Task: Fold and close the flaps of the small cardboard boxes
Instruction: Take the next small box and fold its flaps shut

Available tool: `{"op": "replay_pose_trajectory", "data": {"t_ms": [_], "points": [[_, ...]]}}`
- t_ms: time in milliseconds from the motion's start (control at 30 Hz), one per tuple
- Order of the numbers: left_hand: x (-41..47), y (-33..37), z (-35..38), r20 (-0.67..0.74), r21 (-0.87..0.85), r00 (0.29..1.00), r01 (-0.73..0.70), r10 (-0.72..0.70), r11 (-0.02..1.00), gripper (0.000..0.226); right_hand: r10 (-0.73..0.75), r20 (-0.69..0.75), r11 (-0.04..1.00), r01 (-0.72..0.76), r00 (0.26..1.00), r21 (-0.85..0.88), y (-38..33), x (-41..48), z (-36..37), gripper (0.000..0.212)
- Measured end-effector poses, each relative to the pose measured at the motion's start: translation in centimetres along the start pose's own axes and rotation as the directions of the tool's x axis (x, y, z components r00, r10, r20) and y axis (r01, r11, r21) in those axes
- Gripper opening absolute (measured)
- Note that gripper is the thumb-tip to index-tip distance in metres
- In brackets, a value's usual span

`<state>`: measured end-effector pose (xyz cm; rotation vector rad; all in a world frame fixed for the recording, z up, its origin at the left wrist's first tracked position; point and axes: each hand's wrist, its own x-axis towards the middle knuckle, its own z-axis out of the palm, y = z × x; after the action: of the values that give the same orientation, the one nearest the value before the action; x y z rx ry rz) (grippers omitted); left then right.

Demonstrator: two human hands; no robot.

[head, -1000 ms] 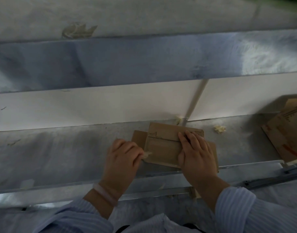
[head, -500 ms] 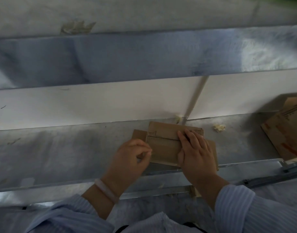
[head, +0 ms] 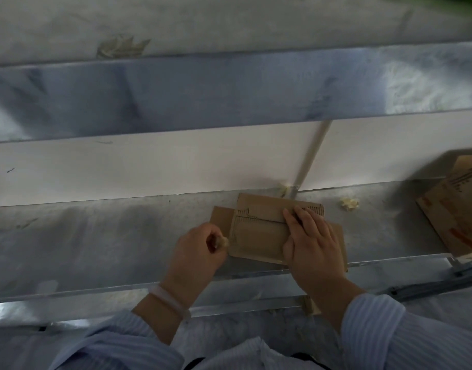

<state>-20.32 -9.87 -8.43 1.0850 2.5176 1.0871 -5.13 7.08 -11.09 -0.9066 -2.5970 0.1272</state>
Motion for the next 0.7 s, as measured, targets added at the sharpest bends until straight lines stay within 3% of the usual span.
{"op": "replay_pose_trajectory", "data": {"t_ms": [100, 233, 300, 400, 500, 600, 700], "points": [[0.1, 0.0, -0.5, -0.055, 0.068, 0.997, -0.047, 0.051, 0.997, 0.018, 0.003, 0.019, 1.000, -0.003, 1.000, -0.006, 0.1, 0.0, 0.0, 0.052], [2.0, -0.8, -3.1, -0.245, 0.028, 0.965, 0.103, -0.093, 0.994, 0.010, 0.006, 0.034, 1.000, -0.006, 0.999, -0.005, 0.0, 0.0, -0.1, 0.053], [2.6, -0.6, -3.8, -0.190, 0.010, 0.977, 0.097, -0.093, 0.995, 0.015, 0.010, 0.049, 1.000, -0.010, 0.999, -0.003, -0.1, 0.0, -0.2, 0.053], [2.7, 1.0, -3.0, -0.078, -0.199, 0.991, 0.088, -0.105, 0.976, 0.031, 0.018, 0.090, 1.000, -0.018, 0.996, 0.002, -0.2, 0.0, -0.4, 0.054], [2.8, 2.4, -1.0, -0.004, -0.338, 0.990, 0.130, -0.139, 0.932, 0.026, 0.023, 0.099, 0.998, -0.028, 0.995, 0.052, -0.3, 0.0, -0.8, 0.054], [3.0, 3.7, 0.3, 0.062, -0.336, 0.990, 0.142, -0.128, 0.931, 0.018, -0.032, 0.031, 0.993, 0.028, 0.999, 0.117, 0.1, 0.2, -1.6, 0.049], [3.3, 5.1, 1.3, 0.110, -0.206, 0.994, 0.010, 0.013, 0.979, 0.016, -0.088, -0.044, 0.960, 0.096, 0.995, 0.264, -0.3, 0.8, -3.3, 0.048]]}}
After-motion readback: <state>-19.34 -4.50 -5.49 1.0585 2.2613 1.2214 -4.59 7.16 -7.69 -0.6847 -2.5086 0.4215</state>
